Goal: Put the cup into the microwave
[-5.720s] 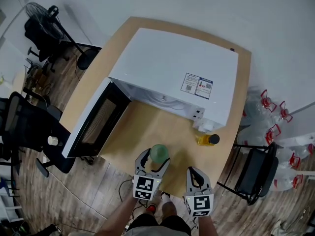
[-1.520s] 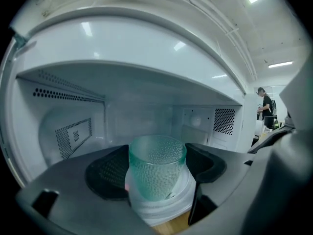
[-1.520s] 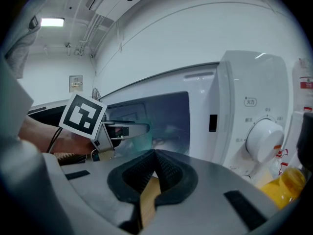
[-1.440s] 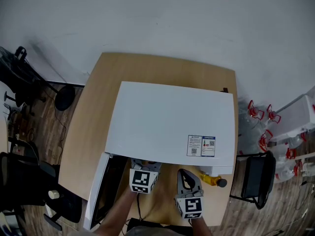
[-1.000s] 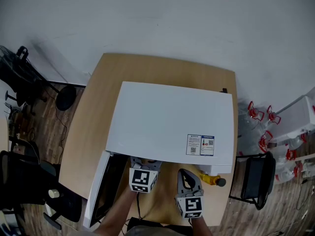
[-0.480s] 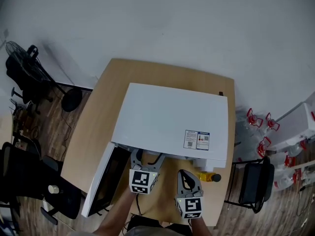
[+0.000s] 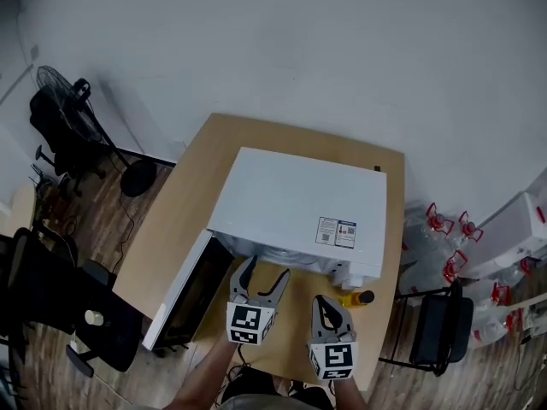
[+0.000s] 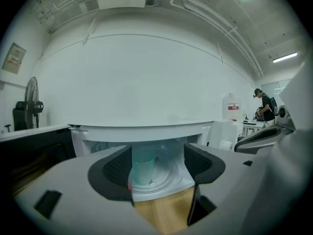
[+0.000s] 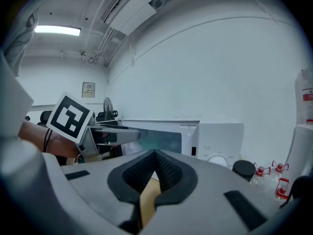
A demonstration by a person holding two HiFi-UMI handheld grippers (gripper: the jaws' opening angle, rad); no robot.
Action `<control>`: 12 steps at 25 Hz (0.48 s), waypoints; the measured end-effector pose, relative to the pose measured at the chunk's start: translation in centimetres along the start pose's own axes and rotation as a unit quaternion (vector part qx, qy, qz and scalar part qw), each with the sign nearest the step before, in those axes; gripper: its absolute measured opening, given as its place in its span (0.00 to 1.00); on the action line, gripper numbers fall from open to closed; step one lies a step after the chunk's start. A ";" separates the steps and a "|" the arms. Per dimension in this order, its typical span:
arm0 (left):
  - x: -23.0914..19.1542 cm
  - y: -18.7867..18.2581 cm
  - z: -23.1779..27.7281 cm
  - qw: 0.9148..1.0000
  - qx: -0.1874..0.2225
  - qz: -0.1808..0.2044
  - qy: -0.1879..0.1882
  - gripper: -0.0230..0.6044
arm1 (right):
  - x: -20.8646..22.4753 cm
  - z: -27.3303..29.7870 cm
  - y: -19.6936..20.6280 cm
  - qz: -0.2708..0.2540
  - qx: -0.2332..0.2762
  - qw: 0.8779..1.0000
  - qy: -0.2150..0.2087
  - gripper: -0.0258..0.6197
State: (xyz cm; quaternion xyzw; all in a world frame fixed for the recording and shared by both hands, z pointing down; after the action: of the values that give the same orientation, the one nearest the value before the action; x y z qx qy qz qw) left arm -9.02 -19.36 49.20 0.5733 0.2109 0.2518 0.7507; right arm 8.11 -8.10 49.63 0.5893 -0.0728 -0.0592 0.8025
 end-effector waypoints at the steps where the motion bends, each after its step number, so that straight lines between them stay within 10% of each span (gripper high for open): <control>1: 0.4 -0.1 -0.7 1.000 0.001 0.001 -0.004 0.59 | 0.0 -0.6 -0.2 -0.002 0.004 1.000 -0.001 0.06; 12: 4.5 -1.1 -8.8 0.999 0.007 0.012 -0.044 0.40 | -0.5 -6.4 -2.2 -0.025 0.045 0.998 -0.023 0.06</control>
State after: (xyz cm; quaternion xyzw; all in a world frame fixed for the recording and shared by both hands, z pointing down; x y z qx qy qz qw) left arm -10.70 -10.15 45.81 0.5913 0.1726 0.2343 0.7521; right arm 8.77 -2.67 45.66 0.6253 -0.0788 -0.0895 0.7712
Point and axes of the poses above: the fingertips, and each gripper's own axes: z forward along the fingers, x to its right, y out of its underside, the point moved 10 cm from there along -z, backward along the fingers, and after that the axes turned 1 degree about y, right-handed, at the moved point
